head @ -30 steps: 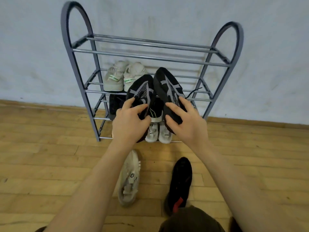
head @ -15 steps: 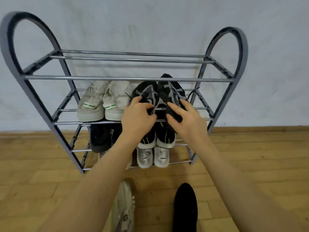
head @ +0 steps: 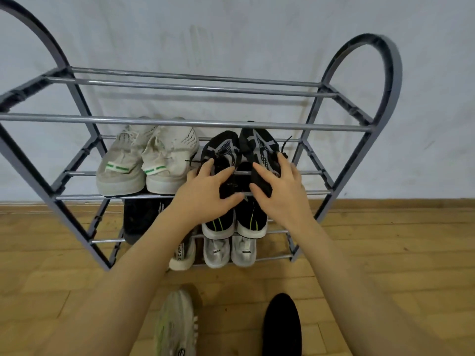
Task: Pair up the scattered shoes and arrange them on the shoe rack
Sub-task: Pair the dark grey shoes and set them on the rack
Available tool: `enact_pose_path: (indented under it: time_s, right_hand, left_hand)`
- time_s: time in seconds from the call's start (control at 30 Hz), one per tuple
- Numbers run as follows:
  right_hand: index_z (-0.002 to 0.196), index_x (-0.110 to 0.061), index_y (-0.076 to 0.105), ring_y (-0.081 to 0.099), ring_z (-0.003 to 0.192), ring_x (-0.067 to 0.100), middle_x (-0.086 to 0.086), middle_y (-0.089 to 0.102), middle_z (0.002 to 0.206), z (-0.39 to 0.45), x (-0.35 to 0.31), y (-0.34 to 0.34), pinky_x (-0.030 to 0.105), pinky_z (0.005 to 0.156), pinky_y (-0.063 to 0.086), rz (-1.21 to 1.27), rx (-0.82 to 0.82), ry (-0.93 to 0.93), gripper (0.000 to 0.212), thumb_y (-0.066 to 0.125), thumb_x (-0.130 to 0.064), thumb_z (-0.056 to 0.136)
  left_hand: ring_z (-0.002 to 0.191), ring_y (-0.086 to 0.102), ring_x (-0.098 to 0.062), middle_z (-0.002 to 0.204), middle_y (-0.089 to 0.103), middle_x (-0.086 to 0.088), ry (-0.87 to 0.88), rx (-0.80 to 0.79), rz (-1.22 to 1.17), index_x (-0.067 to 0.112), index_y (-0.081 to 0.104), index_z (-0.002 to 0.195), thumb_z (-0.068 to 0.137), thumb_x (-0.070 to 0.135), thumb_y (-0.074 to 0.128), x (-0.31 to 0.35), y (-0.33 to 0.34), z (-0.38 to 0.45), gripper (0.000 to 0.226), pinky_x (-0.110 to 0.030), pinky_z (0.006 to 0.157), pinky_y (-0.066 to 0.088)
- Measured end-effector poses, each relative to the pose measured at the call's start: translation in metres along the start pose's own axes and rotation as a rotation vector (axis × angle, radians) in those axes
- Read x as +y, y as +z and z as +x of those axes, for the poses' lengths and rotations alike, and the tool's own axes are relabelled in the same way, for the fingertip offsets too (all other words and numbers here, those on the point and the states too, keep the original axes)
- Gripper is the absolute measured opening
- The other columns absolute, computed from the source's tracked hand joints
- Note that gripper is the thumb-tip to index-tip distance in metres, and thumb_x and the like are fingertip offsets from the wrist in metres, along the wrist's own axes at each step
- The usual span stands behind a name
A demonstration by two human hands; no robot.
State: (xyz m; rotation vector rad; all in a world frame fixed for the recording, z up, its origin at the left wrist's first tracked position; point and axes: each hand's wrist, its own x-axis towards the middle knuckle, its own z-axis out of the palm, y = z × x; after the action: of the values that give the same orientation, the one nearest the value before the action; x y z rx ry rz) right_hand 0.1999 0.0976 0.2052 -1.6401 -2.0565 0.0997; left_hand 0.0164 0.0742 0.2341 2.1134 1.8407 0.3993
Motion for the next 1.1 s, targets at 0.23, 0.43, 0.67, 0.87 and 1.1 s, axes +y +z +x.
enact_pose_path:
  time_s: [0.23, 0.43, 0.67, 0.87, 1.1]
  right_hand:
    - [0.142, -0.049, 0.019, 0.022, 0.136, 0.041, 0.009, 0.005, 0.156, -0.013, 0.001, -0.001, 0.054, 0.100, 0.040, -0.024, -0.045, 0.063, 0.058, 0.048, -0.045, 0.091]
    - [0.140, -0.030, 0.039, 0.035, 0.130, 0.041, 0.015, 0.028, 0.150, -0.006, -0.011, 0.006, 0.055, 0.102, 0.034, 0.049, 0.020, 0.059, 0.049, 0.051, -0.035, 0.093]
    - [0.135, -0.025, 0.049, 0.039, 0.126, 0.042, 0.014, 0.036, 0.147, 0.000, -0.018, 0.010, 0.052, 0.100, 0.035, 0.074, 0.104, 0.001, 0.044, 0.056, -0.030, 0.092]
    - [0.133, -0.030, 0.050, 0.041, 0.123, 0.041, 0.009, 0.036, 0.146, -0.007, -0.008, 0.015, 0.055, 0.097, 0.035, -0.026, 0.069, 0.027, 0.043, 0.056, -0.034, 0.091]
    - [0.132, -0.028, 0.051, 0.039, 0.125, 0.041, 0.009, 0.036, 0.147, -0.007, -0.009, 0.020, 0.056, 0.099, 0.034, 0.010, 0.085, -0.004, 0.043, 0.057, -0.033, 0.091]
  left_hand:
    - [0.132, 0.030, -0.036, 0.152, 0.024, 0.005, 0.095, 0.112, 0.058, 0.043, 0.026, 0.142, 0.088, 0.040, 0.057, -0.011, 0.009, -0.009, 0.062, -0.048, 0.099, 0.041]
    - [0.126, 0.037, -0.041, 0.137, 0.049, 0.008, 0.133, 0.347, -0.073, 0.025, 0.052, 0.131, 0.087, 0.027, 0.062, -0.001, 0.023, -0.015, 0.045, -0.048, 0.093, 0.043]
    - [0.113, 0.048, -0.051, 0.126, 0.059, -0.001, 0.141, 0.517, -0.095, 0.017, 0.061, 0.122, 0.084, 0.021, 0.067, 0.004, 0.035, 0.001, 0.038, -0.054, 0.091, 0.044]
    - [0.113, 0.046, -0.054, 0.125, 0.059, -0.006, 0.154, 0.513, -0.072, 0.013, 0.061, 0.120, 0.082, 0.017, 0.069, 0.001, 0.044, 0.011, 0.039, -0.056, 0.086, 0.046]
    - [0.120, 0.043, -0.049, 0.130, 0.054, -0.006, 0.149, 0.492, -0.054, 0.014, 0.057, 0.126, 0.085, 0.021, 0.066, -0.004, 0.044, 0.012, 0.042, -0.055, 0.090, 0.044]
